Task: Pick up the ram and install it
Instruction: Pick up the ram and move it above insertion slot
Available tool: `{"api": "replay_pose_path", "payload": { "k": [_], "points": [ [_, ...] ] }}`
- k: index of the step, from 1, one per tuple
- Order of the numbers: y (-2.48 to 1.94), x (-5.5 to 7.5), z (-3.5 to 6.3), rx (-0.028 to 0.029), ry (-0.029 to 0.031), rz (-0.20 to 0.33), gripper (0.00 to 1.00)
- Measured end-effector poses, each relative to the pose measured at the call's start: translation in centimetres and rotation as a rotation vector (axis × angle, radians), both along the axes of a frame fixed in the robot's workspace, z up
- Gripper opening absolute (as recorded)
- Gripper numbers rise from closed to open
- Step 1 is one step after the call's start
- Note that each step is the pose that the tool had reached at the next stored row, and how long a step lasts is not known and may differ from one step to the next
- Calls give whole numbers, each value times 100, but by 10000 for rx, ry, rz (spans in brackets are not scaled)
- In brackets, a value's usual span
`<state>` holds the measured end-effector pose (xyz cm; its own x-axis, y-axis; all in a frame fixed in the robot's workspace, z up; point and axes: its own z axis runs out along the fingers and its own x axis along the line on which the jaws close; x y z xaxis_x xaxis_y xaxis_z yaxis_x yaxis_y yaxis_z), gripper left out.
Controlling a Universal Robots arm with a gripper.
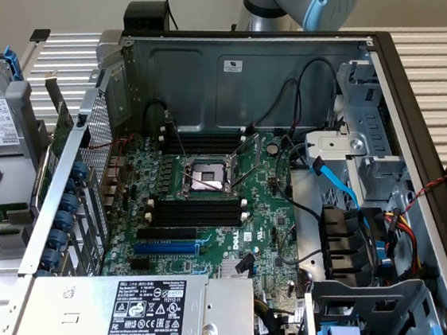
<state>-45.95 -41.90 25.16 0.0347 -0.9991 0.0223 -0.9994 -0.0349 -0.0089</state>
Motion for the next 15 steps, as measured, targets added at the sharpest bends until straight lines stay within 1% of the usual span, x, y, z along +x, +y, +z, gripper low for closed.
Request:
{"api": "replay_pose_path", "payload": {
  "k": [3,12,13,15],
  "points": [
    [0,0,-2,-1,2,7,42],
    [-9,-4,-163,2,-6,45,42],
    [-10,-4,-180,5,-12,54,42],
    [-10,-3,-208,7,-42,78,42]
  ]
}}
